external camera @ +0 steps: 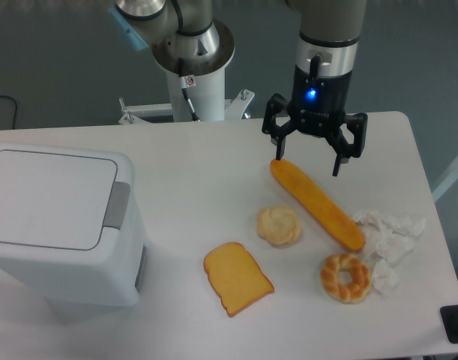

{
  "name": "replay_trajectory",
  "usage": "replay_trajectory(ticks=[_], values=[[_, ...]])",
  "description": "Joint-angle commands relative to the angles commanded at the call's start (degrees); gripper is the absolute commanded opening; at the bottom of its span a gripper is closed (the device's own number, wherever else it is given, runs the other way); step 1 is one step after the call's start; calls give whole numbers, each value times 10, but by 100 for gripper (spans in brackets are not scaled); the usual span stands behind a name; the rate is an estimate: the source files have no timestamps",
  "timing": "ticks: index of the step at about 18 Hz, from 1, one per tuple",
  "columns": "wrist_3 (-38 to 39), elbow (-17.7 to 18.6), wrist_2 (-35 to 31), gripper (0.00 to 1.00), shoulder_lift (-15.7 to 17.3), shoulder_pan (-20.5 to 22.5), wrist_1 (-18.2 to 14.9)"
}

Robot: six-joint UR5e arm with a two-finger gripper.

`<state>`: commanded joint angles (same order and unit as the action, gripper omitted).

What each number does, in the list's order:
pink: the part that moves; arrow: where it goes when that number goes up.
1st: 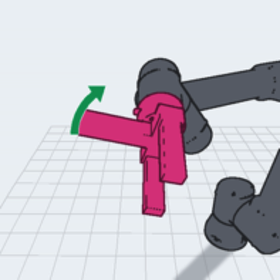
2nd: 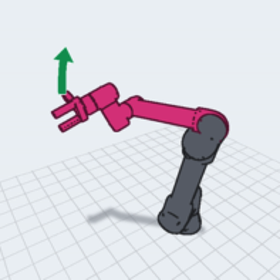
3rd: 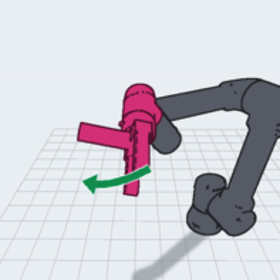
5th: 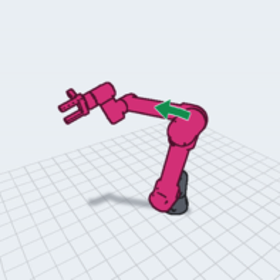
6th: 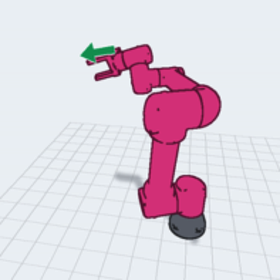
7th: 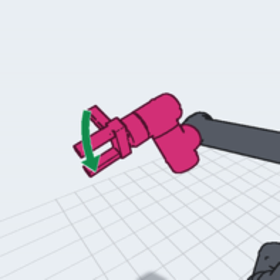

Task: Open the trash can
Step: 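Move the open gripper over to the trash can lid edge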

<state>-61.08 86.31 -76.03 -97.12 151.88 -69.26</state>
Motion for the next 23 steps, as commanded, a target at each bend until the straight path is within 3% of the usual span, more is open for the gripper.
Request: replay_trajectory(ticks=[7, 13, 18, 23], values=[[8, -1, 8, 100, 2, 0, -1], [118, -18, 36, 100, -11, -8, 4], [249, -26, 47, 100, -25, -52, 24], [441, -37, 100, 100, -33, -72, 42]])
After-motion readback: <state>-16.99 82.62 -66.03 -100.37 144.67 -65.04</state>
